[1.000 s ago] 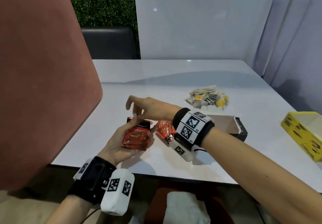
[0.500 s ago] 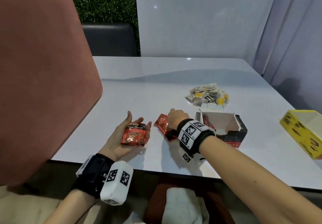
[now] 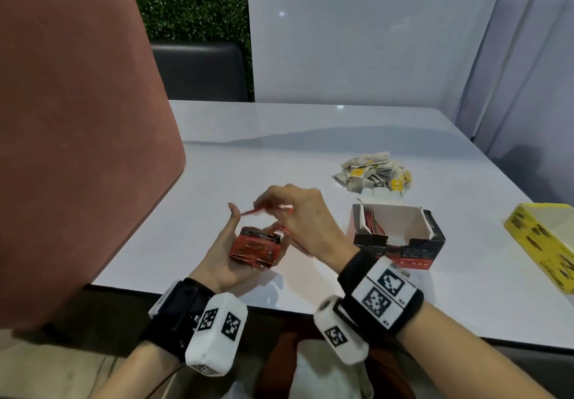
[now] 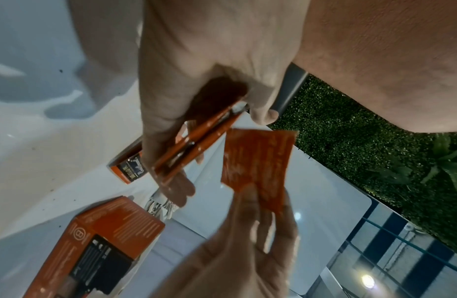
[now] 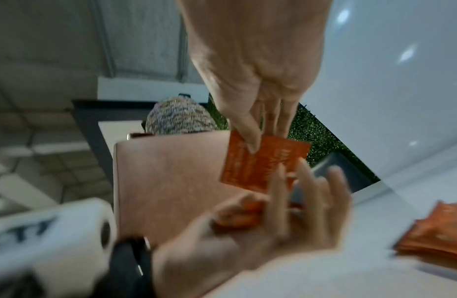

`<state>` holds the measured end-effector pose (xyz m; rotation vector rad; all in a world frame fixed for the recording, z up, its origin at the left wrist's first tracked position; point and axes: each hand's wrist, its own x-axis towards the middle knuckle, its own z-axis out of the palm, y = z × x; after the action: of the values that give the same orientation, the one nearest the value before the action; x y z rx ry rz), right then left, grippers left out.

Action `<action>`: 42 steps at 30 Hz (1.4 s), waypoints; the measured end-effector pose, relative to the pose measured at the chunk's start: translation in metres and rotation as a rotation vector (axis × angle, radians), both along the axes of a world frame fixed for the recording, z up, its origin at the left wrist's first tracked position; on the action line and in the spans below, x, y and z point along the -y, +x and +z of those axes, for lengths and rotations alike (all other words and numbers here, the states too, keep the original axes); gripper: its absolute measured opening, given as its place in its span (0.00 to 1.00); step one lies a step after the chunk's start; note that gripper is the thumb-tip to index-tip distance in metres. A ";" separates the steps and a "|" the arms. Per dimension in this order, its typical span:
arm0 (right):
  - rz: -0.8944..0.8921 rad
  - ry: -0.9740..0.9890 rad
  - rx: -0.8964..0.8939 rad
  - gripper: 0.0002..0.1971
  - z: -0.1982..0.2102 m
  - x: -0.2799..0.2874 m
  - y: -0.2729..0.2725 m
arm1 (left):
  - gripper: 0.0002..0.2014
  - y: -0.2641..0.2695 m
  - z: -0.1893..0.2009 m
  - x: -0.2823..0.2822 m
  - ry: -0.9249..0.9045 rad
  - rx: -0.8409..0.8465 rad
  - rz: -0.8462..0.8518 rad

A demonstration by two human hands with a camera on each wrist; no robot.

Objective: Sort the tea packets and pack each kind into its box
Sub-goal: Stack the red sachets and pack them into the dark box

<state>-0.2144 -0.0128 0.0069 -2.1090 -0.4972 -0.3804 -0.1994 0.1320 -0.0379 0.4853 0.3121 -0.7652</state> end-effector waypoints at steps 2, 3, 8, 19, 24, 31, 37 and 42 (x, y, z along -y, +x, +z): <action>0.058 0.009 -0.046 0.12 -0.013 0.001 -0.005 | 0.34 -0.002 0.003 0.002 0.064 0.076 0.048; 0.092 0.016 -0.075 0.13 -0.017 0.002 -0.006 | 0.31 -0.002 0.006 0.002 0.100 0.115 0.060; 0.259 -0.073 -0.134 0.20 -0.025 0.008 -0.003 | 0.11 -0.006 0.007 -0.001 0.239 0.249 0.031; -0.341 -0.666 -0.610 0.19 -0.026 0.021 0.039 | 0.34 0.008 -0.004 -0.023 0.116 0.244 0.062; -0.352 -0.805 -0.630 0.29 -0.048 0.017 0.045 | 0.31 0.007 -0.001 -0.025 0.079 0.089 0.094; -0.336 -0.699 -0.639 0.26 -0.036 0.027 0.043 | 0.34 0.008 -0.002 -0.027 0.101 0.031 0.132; -0.226 -0.542 -0.487 0.22 -0.026 0.030 0.033 | 0.29 0.006 0.000 -0.012 0.181 0.061 0.103; 0.062 -0.345 -0.187 0.20 -0.002 0.020 0.009 | 0.32 0.002 0.004 -0.005 0.144 0.085 0.022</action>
<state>-0.2052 -0.0330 0.0054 -2.4248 -0.5469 -0.0613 -0.1971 0.1367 -0.0340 0.6472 0.2944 -0.7012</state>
